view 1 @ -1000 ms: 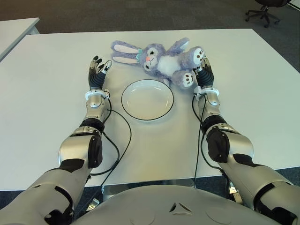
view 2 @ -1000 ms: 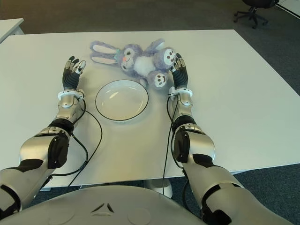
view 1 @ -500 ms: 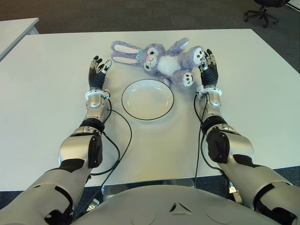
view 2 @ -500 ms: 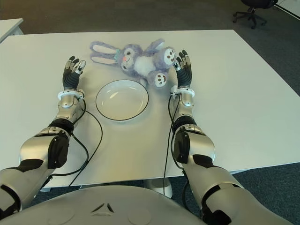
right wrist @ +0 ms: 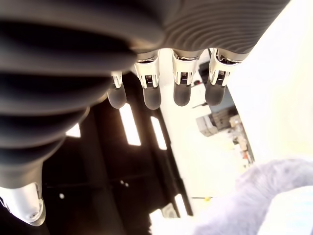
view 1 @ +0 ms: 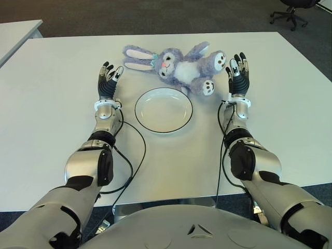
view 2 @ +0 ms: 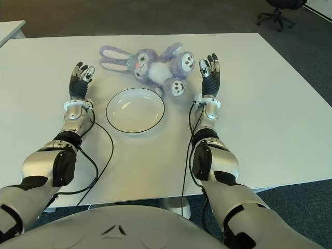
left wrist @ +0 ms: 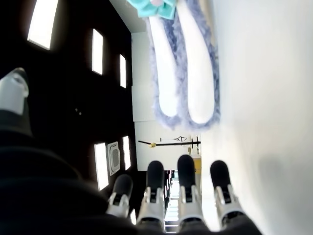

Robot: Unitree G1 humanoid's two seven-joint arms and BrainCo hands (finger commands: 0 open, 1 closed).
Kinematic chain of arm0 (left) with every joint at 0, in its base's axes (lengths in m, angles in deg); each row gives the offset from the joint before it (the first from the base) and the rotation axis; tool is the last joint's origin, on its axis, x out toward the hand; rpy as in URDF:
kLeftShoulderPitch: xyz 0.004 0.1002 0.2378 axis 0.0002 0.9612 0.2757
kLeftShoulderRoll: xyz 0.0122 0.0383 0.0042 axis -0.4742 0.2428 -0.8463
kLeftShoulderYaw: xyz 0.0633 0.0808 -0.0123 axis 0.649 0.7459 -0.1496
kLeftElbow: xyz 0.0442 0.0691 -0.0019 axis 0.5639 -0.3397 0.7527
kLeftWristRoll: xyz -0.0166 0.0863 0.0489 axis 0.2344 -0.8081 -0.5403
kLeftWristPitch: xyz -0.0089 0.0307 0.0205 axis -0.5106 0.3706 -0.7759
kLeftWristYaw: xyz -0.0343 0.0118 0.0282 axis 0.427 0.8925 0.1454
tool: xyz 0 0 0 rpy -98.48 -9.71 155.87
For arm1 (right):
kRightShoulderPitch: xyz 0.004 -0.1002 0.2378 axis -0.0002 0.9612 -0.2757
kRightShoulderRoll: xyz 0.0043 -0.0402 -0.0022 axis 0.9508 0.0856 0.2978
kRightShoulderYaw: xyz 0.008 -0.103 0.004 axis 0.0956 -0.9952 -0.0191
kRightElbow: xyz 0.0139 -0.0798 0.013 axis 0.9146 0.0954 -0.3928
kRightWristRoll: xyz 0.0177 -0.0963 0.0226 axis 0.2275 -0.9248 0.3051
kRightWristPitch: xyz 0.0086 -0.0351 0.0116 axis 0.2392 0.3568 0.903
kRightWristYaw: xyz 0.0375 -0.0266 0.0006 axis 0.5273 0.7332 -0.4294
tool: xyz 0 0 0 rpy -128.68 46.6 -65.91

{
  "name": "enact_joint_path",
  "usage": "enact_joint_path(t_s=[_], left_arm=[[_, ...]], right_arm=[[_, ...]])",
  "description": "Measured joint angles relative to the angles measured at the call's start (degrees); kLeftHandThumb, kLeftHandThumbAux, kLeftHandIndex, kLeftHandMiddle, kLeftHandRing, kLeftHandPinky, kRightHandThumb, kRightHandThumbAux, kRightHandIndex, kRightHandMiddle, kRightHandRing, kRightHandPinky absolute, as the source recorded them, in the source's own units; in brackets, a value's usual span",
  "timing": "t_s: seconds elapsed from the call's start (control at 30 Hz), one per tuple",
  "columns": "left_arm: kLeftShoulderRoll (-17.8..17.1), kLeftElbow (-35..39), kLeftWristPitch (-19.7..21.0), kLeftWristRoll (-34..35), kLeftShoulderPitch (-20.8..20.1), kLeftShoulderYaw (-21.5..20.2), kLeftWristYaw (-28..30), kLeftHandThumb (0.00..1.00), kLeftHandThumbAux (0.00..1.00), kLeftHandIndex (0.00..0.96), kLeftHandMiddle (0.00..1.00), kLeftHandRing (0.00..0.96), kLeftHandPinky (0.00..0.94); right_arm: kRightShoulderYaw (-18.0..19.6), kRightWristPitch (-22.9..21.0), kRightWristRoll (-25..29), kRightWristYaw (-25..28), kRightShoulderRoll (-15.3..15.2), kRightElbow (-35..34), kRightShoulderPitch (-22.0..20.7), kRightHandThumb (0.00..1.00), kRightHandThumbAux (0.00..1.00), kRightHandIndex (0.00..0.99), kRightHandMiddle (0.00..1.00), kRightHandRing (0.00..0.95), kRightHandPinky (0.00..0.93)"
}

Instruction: Put the doll into the plate.

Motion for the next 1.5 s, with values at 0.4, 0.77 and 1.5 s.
enact_joint_path(t_s=[0.4, 0.77, 1.5], left_arm=[[-0.03, 0.01, -0.08, 0.0, 0.03, 0.05, 0.02, 0.0, 0.464, 0.0, 0.117, 0.117, 0.109], [-0.06, 0.02, -0.08, 0.0, 0.02, 0.04, 0.02, 0.0, 0.468, 0.0, 0.13, 0.144, 0.18], [-0.19, 0.02, -0.07, 0.36, 0.08, -0.2, 0.03, 0.0, 0.483, 0.0, 0.118, 0.125, 0.134]], right_arm=[[-0.78, 2.62, -0.55, 0.18, 0.15, -1.26, 0.65, 0.161, 0.572, 0.002, 0.035, 0.011, 0.0], [-0.82, 5.01, 0.12, 3.18, 0.49, -2.87, 1.4, 0.173, 0.583, 0.003, 0.026, 0.006, 0.0], [-3.22, 8.37, -0.05, 4.88, 1.63, -6.52, 3.01, 0.193, 0.61, 0.0, 0.012, 0.006, 0.022]])
